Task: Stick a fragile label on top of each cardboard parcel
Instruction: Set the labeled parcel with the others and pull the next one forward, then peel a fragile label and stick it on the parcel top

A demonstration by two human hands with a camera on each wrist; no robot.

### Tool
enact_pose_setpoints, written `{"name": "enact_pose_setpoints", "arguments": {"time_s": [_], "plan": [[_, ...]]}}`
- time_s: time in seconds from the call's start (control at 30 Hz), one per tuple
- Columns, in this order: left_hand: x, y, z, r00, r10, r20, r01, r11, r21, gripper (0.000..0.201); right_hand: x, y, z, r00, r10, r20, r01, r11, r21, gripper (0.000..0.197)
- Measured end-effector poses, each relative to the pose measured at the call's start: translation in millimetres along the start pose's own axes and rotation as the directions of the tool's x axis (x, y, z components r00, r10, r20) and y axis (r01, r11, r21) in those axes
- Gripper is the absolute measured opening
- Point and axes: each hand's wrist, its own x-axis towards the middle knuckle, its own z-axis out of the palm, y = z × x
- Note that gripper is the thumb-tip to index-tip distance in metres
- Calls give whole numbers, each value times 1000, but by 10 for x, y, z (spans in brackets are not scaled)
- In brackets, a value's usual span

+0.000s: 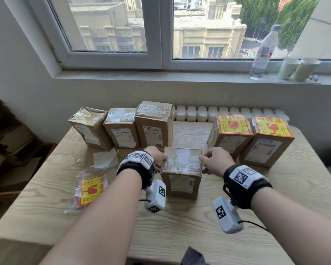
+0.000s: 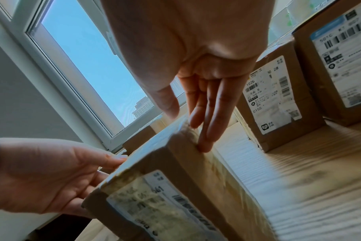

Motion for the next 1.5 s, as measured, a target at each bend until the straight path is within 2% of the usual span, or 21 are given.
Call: {"name": "enact_pose_setpoints", "arguments": {"time_s": [0.17,0.37,0.5,0.57,0.67,0.77,0.87,0.93,1.03,1.17,1.27,1.37,1.4,1.43,1.5], "plan": [[-118,-137,13,1000,-4,18,4,1000,-15,30,-115,-5,58,1000,-2,-3,2,998,-55,27],[-214,-206,57,995,71,-74,-74,997,-35,26,-137,28,120,1000,16,-17,-17,999,-37,20],[-284,-231,72,988,111,-111,-115,993,-25,29,-164,31,147,991,20,-129,-24,999,-34,11],[-280,-268,57,988,115,-99,-120,992,-38,26,-191,-34,168,978,-38,-205,38,999,-4,15],[-233,-412,-39,985,110,-135,-119,991,-62,19,-241,-234,255,959,-152,-238,172,983,66,11],[-177,-623,-209,978,92,-186,-112,989,-100,13,-258,-452,425,946,-258,-197,278,957,80,8],[-146,-865,-451,979,26,-200,-62,983,-174,24,-252,-703,660,935,-325,-141,338,938,81,9],[-111,-1036,-662,969,-2,-249,-47,980,-192,25,-223,-859,845,940,-325,-102,336,934,123,11],[-71,-1310,-1008,956,-28,-292,-39,974,-222,31,-157,-1075,1115,957,-290,-26,290,941,173,11],[28,-1697,-1494,929,-88,-360,-1,971,-240,24,9,-1297,1469,967,-239,87,232,969,86,13],[196,-1963,-1782,916,-137,-376,47,970,-240,18,163,-1366,1739,982,-121,146,120,993,11,21],[336,-2150,-1975,906,-169,-388,102,977,-186,12,319,-1338,1975,992,16,123,-12,1000,-28,26],[377,-2218,-2008,900,-188,-393,135,978,-158,13,358,-1316,2046,990,66,127,-63,998,-23,27],[413,-2288,-2022,893,-206,-401,167,977,-131,24,393,-1291,2114,982,115,153,-117,993,6,29],[466,-2406,-2015,890,-277,-362,256,961,-106,40,410,-1278,2249,934,220,283,-281,939,199,35]]}}
